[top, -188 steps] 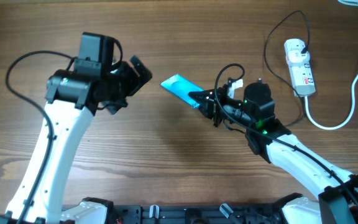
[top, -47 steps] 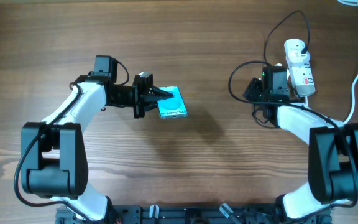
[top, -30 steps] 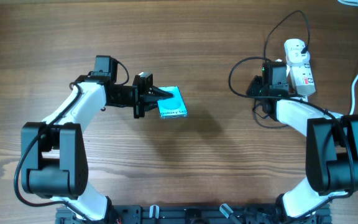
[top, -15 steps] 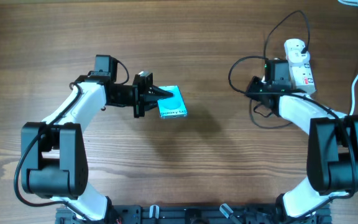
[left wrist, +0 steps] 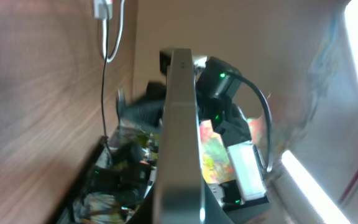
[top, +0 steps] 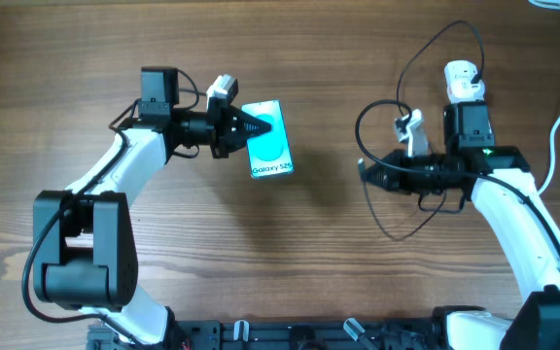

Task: Plug charger to phone and switch on socket
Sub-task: 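Grasp the USB-C plug with the right gripper and lift it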

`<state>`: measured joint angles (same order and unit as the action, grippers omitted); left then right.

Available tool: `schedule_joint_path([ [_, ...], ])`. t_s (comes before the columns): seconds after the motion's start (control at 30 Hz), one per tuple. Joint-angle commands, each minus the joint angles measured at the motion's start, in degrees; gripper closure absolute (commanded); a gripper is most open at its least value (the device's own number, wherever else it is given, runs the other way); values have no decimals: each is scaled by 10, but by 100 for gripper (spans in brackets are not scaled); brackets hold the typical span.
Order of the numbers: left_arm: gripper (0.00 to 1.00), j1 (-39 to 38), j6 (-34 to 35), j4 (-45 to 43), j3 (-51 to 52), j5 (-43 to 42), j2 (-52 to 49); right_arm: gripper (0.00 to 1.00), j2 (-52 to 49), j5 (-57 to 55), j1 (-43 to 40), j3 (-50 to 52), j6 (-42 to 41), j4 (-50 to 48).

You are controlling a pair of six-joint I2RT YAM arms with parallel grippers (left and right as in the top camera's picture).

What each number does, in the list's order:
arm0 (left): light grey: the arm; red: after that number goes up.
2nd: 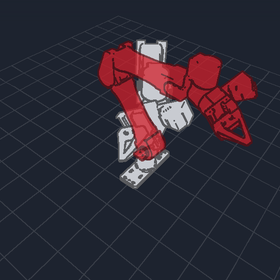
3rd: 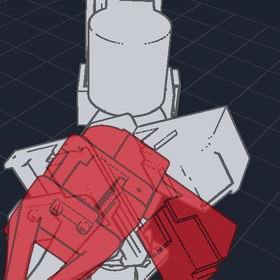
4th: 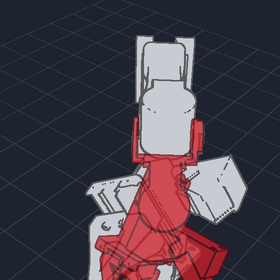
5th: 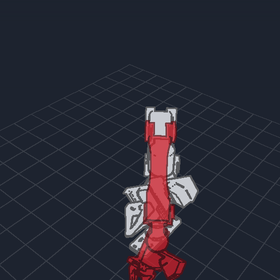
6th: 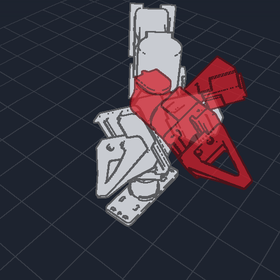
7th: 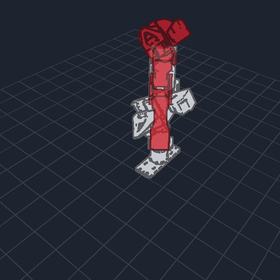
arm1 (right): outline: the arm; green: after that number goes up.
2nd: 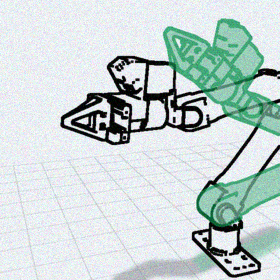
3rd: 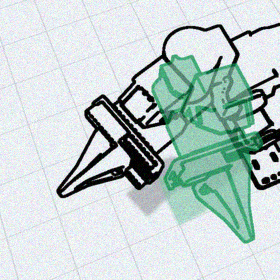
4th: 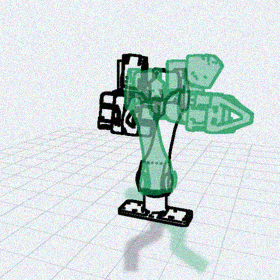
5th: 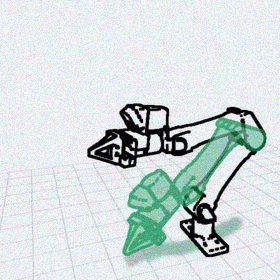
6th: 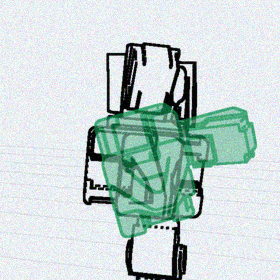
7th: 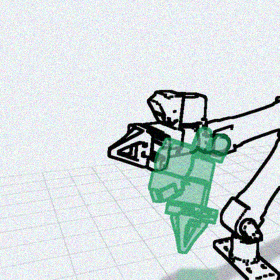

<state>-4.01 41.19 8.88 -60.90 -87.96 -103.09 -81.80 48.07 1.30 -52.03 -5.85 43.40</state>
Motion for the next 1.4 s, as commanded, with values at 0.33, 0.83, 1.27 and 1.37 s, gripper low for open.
schedule_joint_path([
  [0.33,96,0,24,-122,-5,87,3,96,10,249,27,25,144,78],
  [0.83,96,-18,122,-324,-5,105,3,96,10,250,133,104,-258,-385],
  [1.27,96,-21,193,-385,-5,75,3,96,10,248,143,104,-363,-527],
  [1.37,96,-21,193,-385,-5,75,3,96,10,248,143,104,-388,-555],
])
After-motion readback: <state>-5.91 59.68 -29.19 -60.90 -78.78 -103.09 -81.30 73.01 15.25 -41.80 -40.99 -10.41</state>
